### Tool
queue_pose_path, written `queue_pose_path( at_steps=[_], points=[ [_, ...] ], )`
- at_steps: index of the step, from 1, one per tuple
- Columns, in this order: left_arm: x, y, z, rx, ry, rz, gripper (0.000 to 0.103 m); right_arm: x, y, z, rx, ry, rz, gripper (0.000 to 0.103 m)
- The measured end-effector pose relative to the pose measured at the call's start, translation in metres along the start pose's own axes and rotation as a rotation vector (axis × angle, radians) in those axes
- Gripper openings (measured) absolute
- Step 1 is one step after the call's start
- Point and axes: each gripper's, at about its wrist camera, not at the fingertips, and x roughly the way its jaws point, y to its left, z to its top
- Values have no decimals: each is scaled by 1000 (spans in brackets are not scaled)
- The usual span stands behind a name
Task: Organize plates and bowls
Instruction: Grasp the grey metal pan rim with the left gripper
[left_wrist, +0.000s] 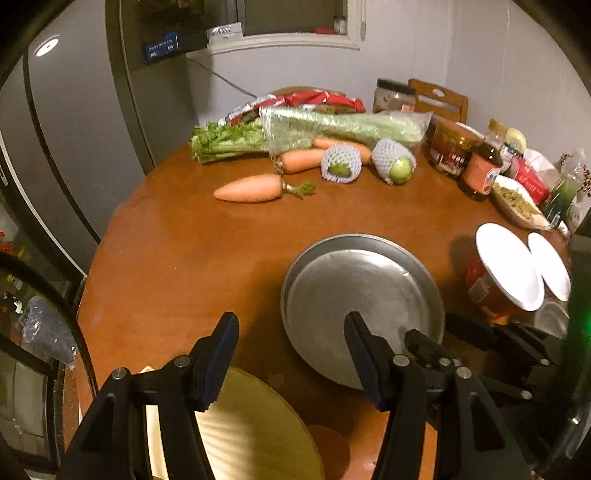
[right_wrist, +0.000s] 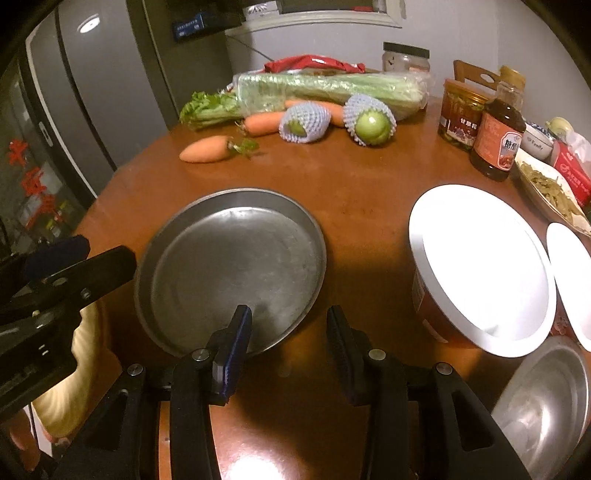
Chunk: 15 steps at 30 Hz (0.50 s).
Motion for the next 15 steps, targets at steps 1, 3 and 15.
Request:
queue_pose_path(
  at_steps=[1, 3, 15],
  points=[
    [3, -1, -1, 2, 11, 4, 59, 0, 0, 0, -10, 2, 0, 44],
    [7, -1, -2, 7, 21, 0, 59, -1, 2, -1, -35, 8, -10, 44],
    [-12, -11, -21, 74, 2, -51, 59, -23, 11, -28, -151, 80, 22, 45]
  ],
)
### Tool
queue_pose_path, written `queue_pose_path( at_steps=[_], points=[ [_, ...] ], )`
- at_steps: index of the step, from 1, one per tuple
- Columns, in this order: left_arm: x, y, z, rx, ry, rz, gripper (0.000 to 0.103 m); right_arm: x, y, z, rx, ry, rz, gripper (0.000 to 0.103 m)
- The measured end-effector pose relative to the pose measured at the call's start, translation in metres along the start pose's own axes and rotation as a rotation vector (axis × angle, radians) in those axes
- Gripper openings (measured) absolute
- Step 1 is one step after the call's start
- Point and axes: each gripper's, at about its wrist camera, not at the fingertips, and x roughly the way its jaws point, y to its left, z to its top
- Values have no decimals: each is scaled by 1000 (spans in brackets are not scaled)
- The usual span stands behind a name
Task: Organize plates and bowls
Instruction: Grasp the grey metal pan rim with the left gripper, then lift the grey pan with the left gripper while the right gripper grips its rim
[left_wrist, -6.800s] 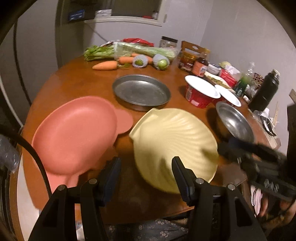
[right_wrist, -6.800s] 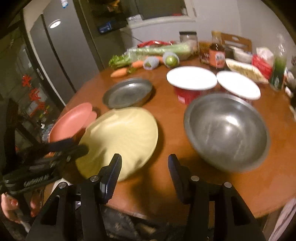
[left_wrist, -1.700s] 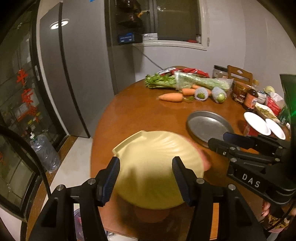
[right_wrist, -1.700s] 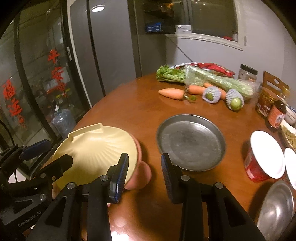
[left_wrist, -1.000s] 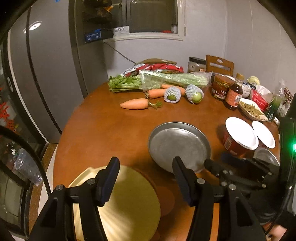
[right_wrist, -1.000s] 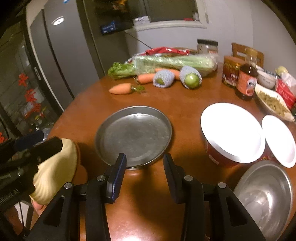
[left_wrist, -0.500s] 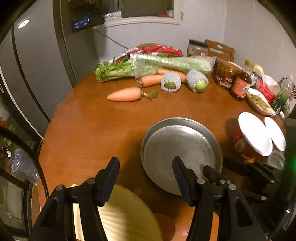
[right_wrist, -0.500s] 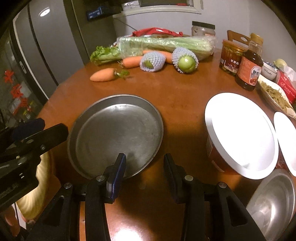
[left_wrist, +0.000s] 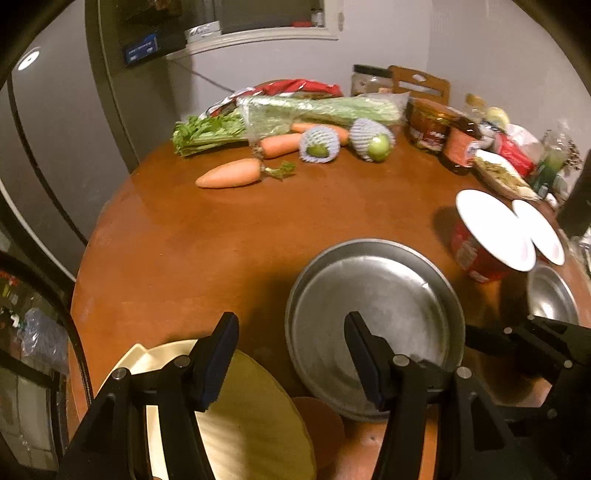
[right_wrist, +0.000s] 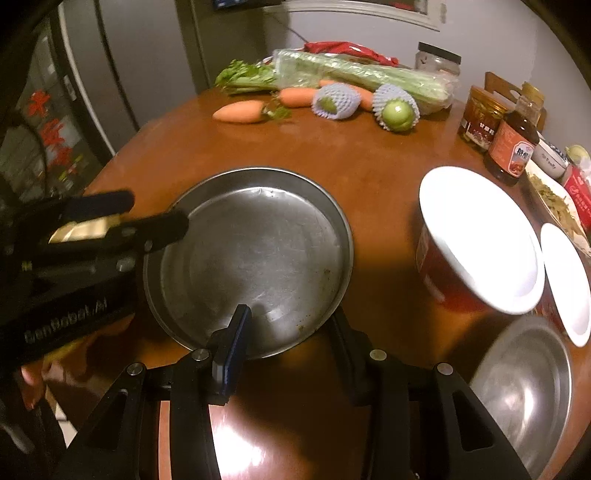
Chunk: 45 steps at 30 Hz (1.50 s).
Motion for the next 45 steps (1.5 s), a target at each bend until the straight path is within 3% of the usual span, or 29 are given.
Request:
queue_pose_path(
  at_steps=[3, 12, 17, 28, 31, 36, 45],
  points=[
    [-17, -2, -6, 23, -52, -52, 59, -8, 2, -13, -21, 2, -2, 45],
    [-79, 4, -32, 56, -229, -86, 59, -33, 8, -51, -53, 1, 3, 45],
    [-92, 5, -55, 67, -211, -60, 59, -46, 8, -70, -40, -5, -17, 45],
    [-108, -40, -112, 148, -165, -122, 59, -73, 10, -108, -71, -8, 9, 45],
    [-103, -50, -123, 112, -128, -121, 59, -77, 8, -115, -77, -13, 24, 44],
    [-87, -60, -132, 57, -77, -43, 59, -82, 2, -124, -75, -25, 45, 44],
    [-63, -61, -133, -29, -27, -104, 56, -84, -6, -131, -67, -60, 72, 42]
  ],
)
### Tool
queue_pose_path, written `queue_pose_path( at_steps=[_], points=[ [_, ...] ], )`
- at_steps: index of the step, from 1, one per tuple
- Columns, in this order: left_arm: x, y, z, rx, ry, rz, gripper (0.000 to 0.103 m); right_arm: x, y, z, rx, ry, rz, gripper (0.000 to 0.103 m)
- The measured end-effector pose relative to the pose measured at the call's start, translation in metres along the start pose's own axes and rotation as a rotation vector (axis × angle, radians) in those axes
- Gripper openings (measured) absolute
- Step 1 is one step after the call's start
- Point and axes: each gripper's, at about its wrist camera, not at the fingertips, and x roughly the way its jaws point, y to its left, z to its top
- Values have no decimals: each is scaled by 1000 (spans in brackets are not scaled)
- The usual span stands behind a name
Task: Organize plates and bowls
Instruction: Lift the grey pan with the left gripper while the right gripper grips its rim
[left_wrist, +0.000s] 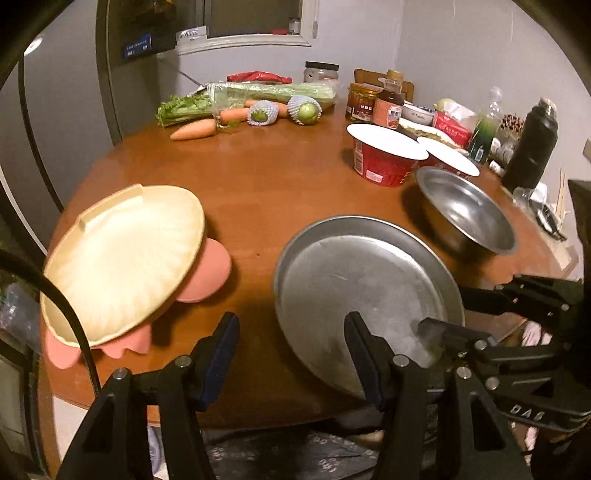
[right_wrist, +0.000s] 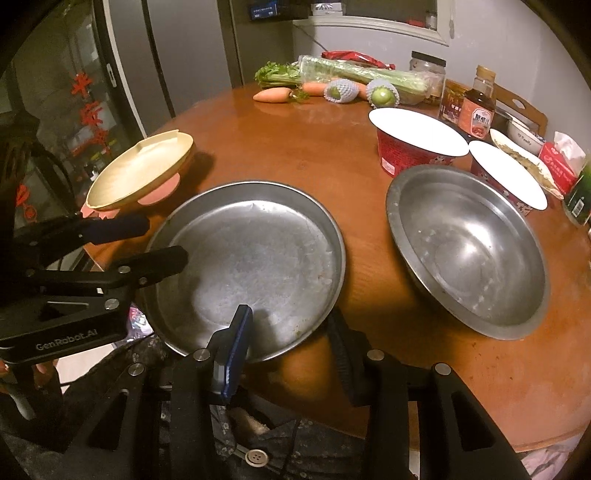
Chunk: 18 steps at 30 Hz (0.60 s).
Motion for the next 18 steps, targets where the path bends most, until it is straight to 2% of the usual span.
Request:
queue_pose_path(
  at_steps=[2, 5, 14, 18],
  points=[
    [4, -2, -1, -2, 12, -22, 50, 1, 0, 0, -5, -11, -1, 42],
    [7, -8, -1, 6, 5, -13, 44, 2, 1, 1, -10, -24, -8, 40],
    [4, -16, -3, 29, -24, 32, 44, 5, 4, 0, -15, -53, -50, 39],
    [-4, -14, 0, 28, -47, 30, 44, 4, 3, 0, 1, -56, -29, 39]
  ],
)
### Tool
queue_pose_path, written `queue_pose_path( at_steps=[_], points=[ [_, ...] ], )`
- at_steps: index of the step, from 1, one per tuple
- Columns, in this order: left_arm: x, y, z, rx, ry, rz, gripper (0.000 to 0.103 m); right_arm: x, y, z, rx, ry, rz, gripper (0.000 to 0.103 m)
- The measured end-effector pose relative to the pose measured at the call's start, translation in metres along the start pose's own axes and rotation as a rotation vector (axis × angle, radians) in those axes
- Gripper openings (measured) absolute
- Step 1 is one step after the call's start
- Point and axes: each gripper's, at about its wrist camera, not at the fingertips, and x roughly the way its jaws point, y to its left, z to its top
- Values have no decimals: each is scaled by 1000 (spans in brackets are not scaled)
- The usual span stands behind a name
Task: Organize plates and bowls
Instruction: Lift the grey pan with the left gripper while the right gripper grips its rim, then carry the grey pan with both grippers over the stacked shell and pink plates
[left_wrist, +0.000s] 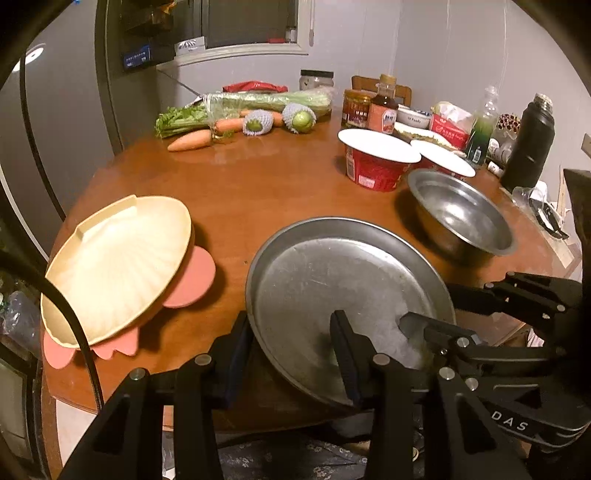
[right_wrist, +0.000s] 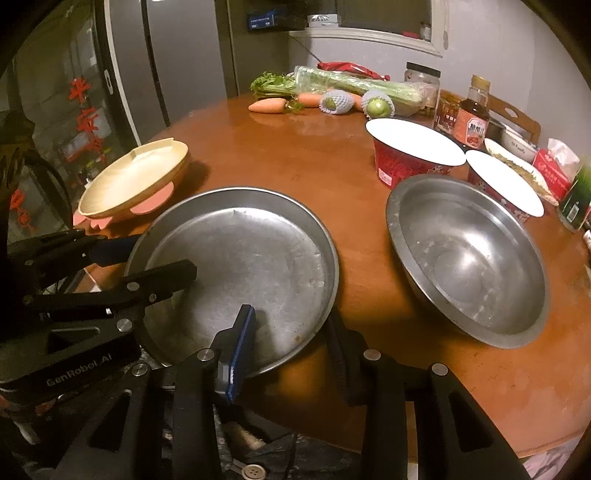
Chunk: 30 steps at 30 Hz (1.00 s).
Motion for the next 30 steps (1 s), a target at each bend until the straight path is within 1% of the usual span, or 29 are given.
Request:
queue_pose_path(
  at_steps=[8, 13, 22, 30],
  points=[
    [-15, 6, 7, -12, -27, -3, 44, -15, 5, 6, -10, -43, 2, 39],
    [-27, 11, 10, -16, -50, 12, 44, -24, 11, 14, -23, -70, 5, 39],
    [-46, 28, 18, -54, -113, 69, 44, -28, 30, 35, -54, -109, 12, 39],
    [-56, 55, 21, -106, -142, 116, 44, -30, 55, 61, -107, -154, 27, 39]
  ],
)
